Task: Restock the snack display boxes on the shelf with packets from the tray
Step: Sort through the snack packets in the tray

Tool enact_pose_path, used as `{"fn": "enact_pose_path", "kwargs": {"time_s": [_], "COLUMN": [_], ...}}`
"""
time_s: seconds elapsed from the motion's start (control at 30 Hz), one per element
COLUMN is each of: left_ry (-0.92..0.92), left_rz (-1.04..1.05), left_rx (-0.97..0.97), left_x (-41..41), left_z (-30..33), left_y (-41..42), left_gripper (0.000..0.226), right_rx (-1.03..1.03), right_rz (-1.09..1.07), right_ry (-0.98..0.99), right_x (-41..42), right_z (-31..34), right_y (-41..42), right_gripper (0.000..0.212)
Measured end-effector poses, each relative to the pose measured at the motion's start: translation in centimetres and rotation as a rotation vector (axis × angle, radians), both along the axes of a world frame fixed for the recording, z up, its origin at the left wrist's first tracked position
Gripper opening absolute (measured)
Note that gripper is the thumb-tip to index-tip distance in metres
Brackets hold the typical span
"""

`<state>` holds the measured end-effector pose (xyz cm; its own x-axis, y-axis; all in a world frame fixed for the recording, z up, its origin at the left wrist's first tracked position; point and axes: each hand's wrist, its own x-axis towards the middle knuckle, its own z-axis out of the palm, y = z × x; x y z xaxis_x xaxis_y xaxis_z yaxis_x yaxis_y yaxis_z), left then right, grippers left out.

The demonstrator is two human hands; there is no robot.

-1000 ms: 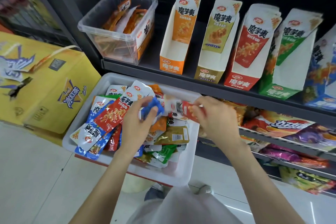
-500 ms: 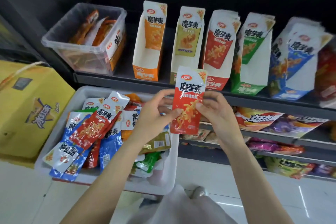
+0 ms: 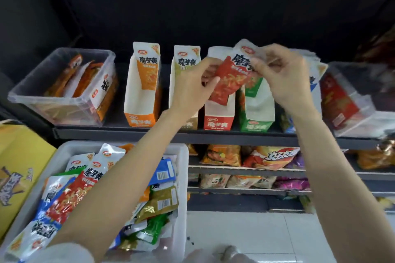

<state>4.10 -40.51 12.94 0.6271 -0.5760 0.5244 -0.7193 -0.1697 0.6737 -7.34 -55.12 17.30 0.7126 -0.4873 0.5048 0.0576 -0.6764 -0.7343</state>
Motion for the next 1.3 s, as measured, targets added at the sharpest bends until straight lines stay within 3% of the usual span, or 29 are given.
{"fn": "enact_pose_path", "kwargs": {"time_s": [0.17,0.3,0.43,0.57,0.67,0.77,0.87,0.97,1.1,1.3], "left_ry": [-0.177,-0.237,-0.281,-0.272,-0.287,-0.271,-0.258,-0.186,-0.09,-0.114], "left_rz": [0.289,0.272,0.248,0.226,0.22,0.218,0.207,0.209,0.287,0.333], "left_rx": [0.21,0.362,0.395,0.402,0.292,0.05,-0.147,-0.183,0.158,0.64], "left_x": [3.1,3.3,3.4,3.4,2.9,1.1,-1.4,-3.3,-4.3,-5.3], "left_z": [-2.7,-4.5,-4.8,-4.7,-4.4,-4.0,-4.2,-5.6,-9.3,-14.0], "left_y": [-0.6,0.3,0.5,0.5,0.9,2.4,5.3,9.5,15.8,22.2], "left_gripper": [0.053,0.054,0.052,0.051,0.044,0.034,0.023,0.021,0.024,0.036], "right_rx": [-0.183,-0.38,-0.46,-0.428,-0.395,-0.357,-0.232,-0.166,-0.273,-0.501], "right_rz": [-0.127,-0.172,-0.274,-0.293,-0.257,-0.172,-0.025,0.136,0.353,0.579], "right_ry": [0.011,0.194,0.311,0.209,0.021,-0.075,-0.04,0.071,0.343,0.738], "right_x": [4.0,7.0,8.5,8.6,7.0,4.1,0.8,-1.2,-0.9,2.3], "right_z": [-0.9,-2.8,-4.7,-6.0,-6.6,-7.1,-7.6,-8.6,-11.7,-16.9], "right_y": [-1.1,-1.2,-1.6,-1.7,-0.8,1.8,5.8,9.7,13.8,18.1], "right_gripper": [0.014,0.019,0.026,0.028,0.031,0.025,0.019,0.014,0.014,0.041]}}
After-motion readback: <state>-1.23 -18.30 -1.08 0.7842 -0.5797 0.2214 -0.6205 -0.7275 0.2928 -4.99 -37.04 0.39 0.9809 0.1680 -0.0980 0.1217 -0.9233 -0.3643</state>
